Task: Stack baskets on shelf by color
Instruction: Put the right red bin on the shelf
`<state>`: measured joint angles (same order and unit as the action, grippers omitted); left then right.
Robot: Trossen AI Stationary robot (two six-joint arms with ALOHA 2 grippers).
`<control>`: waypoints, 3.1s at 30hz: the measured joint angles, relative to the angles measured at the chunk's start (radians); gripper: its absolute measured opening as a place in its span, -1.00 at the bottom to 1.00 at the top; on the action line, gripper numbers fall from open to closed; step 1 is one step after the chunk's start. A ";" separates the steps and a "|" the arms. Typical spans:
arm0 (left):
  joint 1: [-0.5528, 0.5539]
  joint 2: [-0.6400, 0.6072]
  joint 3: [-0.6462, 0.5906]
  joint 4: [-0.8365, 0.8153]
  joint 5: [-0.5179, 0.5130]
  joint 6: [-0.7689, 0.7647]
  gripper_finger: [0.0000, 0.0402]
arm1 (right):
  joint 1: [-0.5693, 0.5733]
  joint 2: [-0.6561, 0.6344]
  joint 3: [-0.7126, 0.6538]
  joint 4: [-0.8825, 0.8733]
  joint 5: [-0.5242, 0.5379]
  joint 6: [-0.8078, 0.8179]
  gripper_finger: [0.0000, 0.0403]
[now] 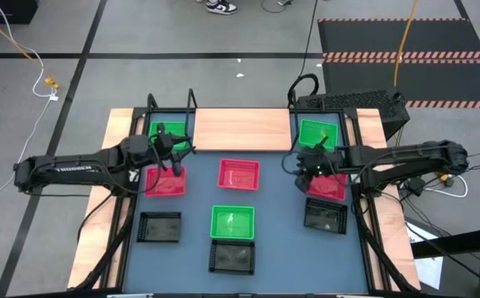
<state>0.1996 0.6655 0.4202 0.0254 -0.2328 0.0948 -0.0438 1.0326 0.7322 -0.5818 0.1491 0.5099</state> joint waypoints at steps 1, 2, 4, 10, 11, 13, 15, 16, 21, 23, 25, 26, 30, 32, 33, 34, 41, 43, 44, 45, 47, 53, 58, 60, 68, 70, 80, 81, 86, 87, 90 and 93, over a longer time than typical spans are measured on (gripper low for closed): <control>-0.004 0.000 0.000 0.000 0.000 0.001 -0.16 | 0.000 0.000 0.006 -0.025 -0.053 0.030 -0.23; -0.007 0.000 0.000 0.001 0.001 0.004 -0.16 | 0.004 0.000 0.009 -0.042 -0.095 0.055 -0.23; -0.012 0.000 0.000 0.008 0.000 0.015 -0.16 | 0.014 0.000 0.009 -0.093 -0.129 0.094 -0.23; -0.012 0.000 0.000 0.089 0.000 -0.020 -0.16 | -0.013 0.001 0.008 -0.219 -0.042 0.169 -0.23; -0.012 0.000 0.000 0.088 0.000 -0.041 -0.16 | -0.023 0.001 0.008 -0.232 -0.044 0.169 -0.23; -0.016 0.000 0.000 0.072 0.000 -0.079 -0.16 | -0.041 0.001 0.008 -0.266 -0.045 0.144 -0.23; -0.021 0.000 0.000 0.047 0.000 -0.099 -0.16 | -0.062 0.001 0.008 -0.295 -0.045 0.117 -0.23; -0.023 0.000 0.000 0.038 0.000 -0.104 -0.16 | -0.074 0.000 0.008 -0.305 -0.044 0.111 -0.23; -0.024 0.000 0.000 0.028 0.000 -0.101 -0.16 | -0.119 0.000 0.034 -0.389 -0.024 0.026 -0.23; -0.025 0.000 0.000 0.028 0.000 -0.085 -0.16 | -0.128 0.000 0.047 -0.433 0.033 -0.027 -0.23; -0.025 0.000 0.000 0.027 -0.001 -0.064 -0.16 | -0.140 0.001 0.050 -0.460 0.074 -0.064 -0.23; -0.025 0.000 0.000 0.027 -0.002 -0.052 -0.16 | -0.147 0.004 0.049 -0.466 0.083 -0.078 -0.23; -0.025 0.000 0.000 0.019 -0.002 -0.026 -0.16 | -0.160 0.040 0.034 -0.459 0.056 -0.101 -0.23; -0.025 0.000 0.000 0.006 -0.002 -0.022 -0.16 | -0.160 0.063 0.030 -0.447 0.059 -0.107 -0.23; -0.025 0.000 0.000 -0.001 -0.002 -0.021 -0.16 | -0.160 0.076 0.027 -0.439 0.060 -0.114 -0.23; -0.025 0.001 0.000 -0.007 -0.002 -0.020 -0.16 | -0.160 0.089 0.025 -0.426 0.061 -0.125 -0.23; -0.025 0.002 0.000 -0.110 -0.003 -0.031 -0.16 | -0.160 0.174 0.011 -0.353 0.059 -0.159 -0.23; -0.025 0.002 -0.001 -0.144 -0.003 -0.040 -0.16 | -0.160 0.189 0.011 -0.348 0.059 -0.159 -0.23; -0.025 0.002 -0.001 -0.156 -0.003 -0.044 -0.16 | -0.160 0.195 0.011 -0.347 0.059 -0.159 -0.23; -0.024 0.002 -0.001 -0.161 -0.003 -0.045 -0.16 | -0.160 0.199 0.011 -0.345 0.059 -0.159 -0.25; -0.024 0.002 -0.001 -0.159 -0.004 -0.040 -0.16 | -0.160 0.205 0.011 -0.345 0.060 -0.159 -0.31; -0.025 0.002 -0.001 -0.150 -0.005 -0.022 -0.16 | -0.165 0.199 0.010 -0.260 0.058 0.029 -0.67; -0.025 0.002 -0.001 -0.167 -0.006 -0.022 -0.16 | -0.169 0.199 0.010 -0.070 0.056 0.072 -0.82; -0.025 0.002 -0.001 -0.171 -0.005 -0.027 -0.16 | -0.180 0.199 0.010 -0.039 0.056 0.071 -0.80; -0.024 0.002 -0.001 -0.172 -0.006 -0.037 -0.16 | -0.179 0.131 0.010 -0.091 0.018 -0.169 -0.47; -0.024 0.002 -0.001 -0.171 -0.006 -0.039 -0.16 | -0.162 0.102 0.010 -0.068 -0.022 -0.257 -0.37; -0.024 0.002 -0.001 -0.163 -0.005 -0.060 -0.16 | -0.051 0.062 -0.010 0.035 -0.235 -0.426 -0.21; -0.025 0.002 -0.001 -0.162 -0.005 -0.058 -0.16 | -0.038 0.068 -0.021 0.032 -0.235 -0.426 -0.21; -0.024 0.002 -0.001 -0.143 -0.005 -0.050 -0.16 | 0.014 0.075 -0.082 0.032 -0.256 -0.395 -0.21; -0.024 0.002 -0.001 -0.142 -0.005 -0.046 -0.16 | 0.022 0.075 -0.092 0.032 -0.256 -0.381 -0.21; -0.024 0.002 -0.001 -0.134 -0.006 -0.016 -0.16 | 0.041 0.075 -0.107 0.034 -0.255 -0.364 -0.21; -0.024 0.002 -0.001 -0.131 -0.006 -0.002 -0.16 | 0.052 0.075 -0.115 0.051 -0.255 -0.370 -0.21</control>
<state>0.1752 0.6677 0.4191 -0.1053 -0.2385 0.0925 0.0085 1.1080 0.6173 -0.5306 -0.1056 0.1403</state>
